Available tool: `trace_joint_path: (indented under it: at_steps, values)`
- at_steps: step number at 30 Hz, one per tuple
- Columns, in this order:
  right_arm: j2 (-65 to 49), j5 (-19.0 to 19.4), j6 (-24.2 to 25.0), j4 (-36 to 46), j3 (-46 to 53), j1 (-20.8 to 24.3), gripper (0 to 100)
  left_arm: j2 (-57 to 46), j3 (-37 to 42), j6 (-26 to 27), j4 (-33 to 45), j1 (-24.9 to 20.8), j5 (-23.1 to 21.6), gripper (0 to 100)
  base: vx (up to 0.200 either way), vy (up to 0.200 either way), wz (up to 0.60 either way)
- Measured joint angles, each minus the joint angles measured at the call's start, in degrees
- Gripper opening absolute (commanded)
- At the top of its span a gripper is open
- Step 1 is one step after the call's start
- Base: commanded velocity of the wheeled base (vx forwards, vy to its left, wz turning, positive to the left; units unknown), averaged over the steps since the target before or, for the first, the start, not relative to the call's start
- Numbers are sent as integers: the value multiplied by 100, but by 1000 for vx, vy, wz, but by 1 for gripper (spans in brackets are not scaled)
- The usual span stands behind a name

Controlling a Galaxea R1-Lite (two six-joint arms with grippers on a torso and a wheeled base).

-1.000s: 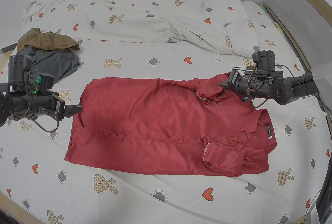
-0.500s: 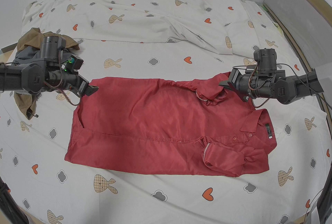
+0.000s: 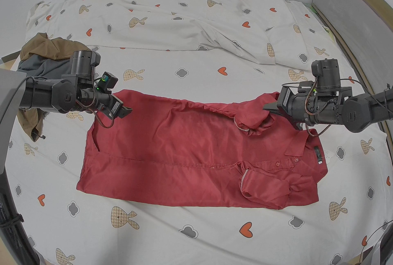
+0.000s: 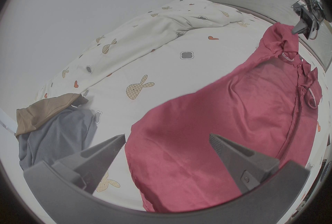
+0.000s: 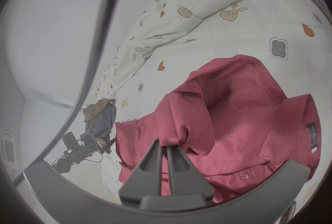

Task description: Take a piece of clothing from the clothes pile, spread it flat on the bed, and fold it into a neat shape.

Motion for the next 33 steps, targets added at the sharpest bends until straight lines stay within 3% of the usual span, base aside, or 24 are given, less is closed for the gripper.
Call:
trace_joint_path:
  at_steps: [12,33]
  values:
    - [-524,-44,-24,-2,553,-24,0,-54,13,13,-18,-193,0,100,0,0,0]
    - [-577,-11,-26,-13,545,-38,0,211,-94,117,-32,-372,-6,100,0,0,0]
